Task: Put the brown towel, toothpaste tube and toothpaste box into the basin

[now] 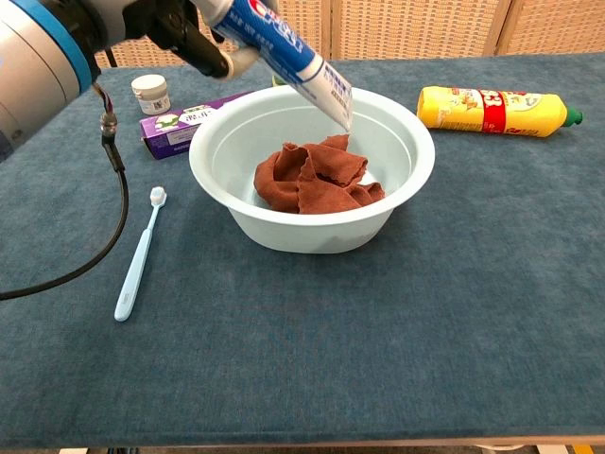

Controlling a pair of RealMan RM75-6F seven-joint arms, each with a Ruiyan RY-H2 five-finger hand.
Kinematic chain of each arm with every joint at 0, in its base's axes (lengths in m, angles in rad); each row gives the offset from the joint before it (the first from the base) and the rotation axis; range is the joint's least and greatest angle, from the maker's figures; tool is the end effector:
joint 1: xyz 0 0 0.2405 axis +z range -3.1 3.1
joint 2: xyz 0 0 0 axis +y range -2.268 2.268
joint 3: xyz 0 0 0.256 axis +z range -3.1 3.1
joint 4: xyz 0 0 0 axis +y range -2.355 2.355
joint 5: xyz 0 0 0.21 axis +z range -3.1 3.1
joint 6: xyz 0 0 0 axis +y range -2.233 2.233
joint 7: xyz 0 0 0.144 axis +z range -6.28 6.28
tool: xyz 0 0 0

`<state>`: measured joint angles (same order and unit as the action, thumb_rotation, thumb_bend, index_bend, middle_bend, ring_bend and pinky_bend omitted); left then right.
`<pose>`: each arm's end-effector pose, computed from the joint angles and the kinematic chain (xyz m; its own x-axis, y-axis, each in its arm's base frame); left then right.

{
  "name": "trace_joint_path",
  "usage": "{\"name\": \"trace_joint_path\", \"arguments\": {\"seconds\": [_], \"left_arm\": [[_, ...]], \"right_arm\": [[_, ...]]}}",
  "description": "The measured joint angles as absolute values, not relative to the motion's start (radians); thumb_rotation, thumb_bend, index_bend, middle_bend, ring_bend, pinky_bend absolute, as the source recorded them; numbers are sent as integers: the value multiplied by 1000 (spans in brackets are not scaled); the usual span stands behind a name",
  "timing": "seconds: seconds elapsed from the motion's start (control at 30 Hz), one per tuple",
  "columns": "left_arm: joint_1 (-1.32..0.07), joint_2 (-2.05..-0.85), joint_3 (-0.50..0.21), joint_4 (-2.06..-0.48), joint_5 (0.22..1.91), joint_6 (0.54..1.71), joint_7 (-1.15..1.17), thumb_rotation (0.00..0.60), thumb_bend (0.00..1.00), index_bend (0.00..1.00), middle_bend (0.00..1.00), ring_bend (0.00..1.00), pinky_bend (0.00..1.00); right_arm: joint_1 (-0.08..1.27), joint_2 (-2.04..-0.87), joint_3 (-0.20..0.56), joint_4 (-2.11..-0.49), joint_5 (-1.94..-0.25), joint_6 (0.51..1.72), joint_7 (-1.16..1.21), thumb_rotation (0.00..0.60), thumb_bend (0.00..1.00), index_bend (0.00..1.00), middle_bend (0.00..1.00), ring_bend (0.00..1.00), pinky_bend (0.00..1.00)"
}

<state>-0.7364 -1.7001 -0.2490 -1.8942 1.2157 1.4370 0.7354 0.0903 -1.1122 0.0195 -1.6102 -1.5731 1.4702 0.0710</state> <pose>-0.0250 0.2753 0.0195 0.2185 -0.0663 0.9736 0.8735 -0.4314 -0.2255 -0.3047 -0.1758 0.1512 0.3461 -0.0500 0.9369 -0.9363 -0.0821 0.3415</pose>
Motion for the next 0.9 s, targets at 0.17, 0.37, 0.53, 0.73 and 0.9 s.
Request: {"name": "trace_joint_path", "arguments": {"seconds": [0.17, 0.37, 0.53, 0.73, 0.9], "left_arm": [[-738, -1705, -233, -1883, 1174, 1401, 768, 600, 425, 732, 357, 341, 503], [-739, -1685, -223, -1888, 1142, 1360, 776, 600, 307, 293, 13, 18, 185], [-738, -1660, -226, -1911, 1122, 1342, 776, 600, 227, 80, 0, 0, 55], [-736, -1642, -236, -1922, 1114, 1340, 769, 600, 161, 37, 0, 0, 4], [-734, -1625, -253, -1932, 1103, 1339, 754, 600, 159, 37, 0, 0, 0]], "right_arm": [[88, -1113, 22, -1609, -1572, 1475, 77, 600, 102, 0, 0, 0, 0], [88, -1115, 25, -1607, -1573, 1481, 80, 600, 102, 0, 0, 0, 0], [87, -1118, 25, -1605, -1576, 1485, 82, 600, 101, 0, 0, 0, 0], [86, -1119, 25, -1604, -1576, 1485, 80, 600, 103, 0, 0, 0, 0], [87, -1120, 27, -1603, -1574, 1484, 80, 600, 100, 0, 0, 0, 0]]}}
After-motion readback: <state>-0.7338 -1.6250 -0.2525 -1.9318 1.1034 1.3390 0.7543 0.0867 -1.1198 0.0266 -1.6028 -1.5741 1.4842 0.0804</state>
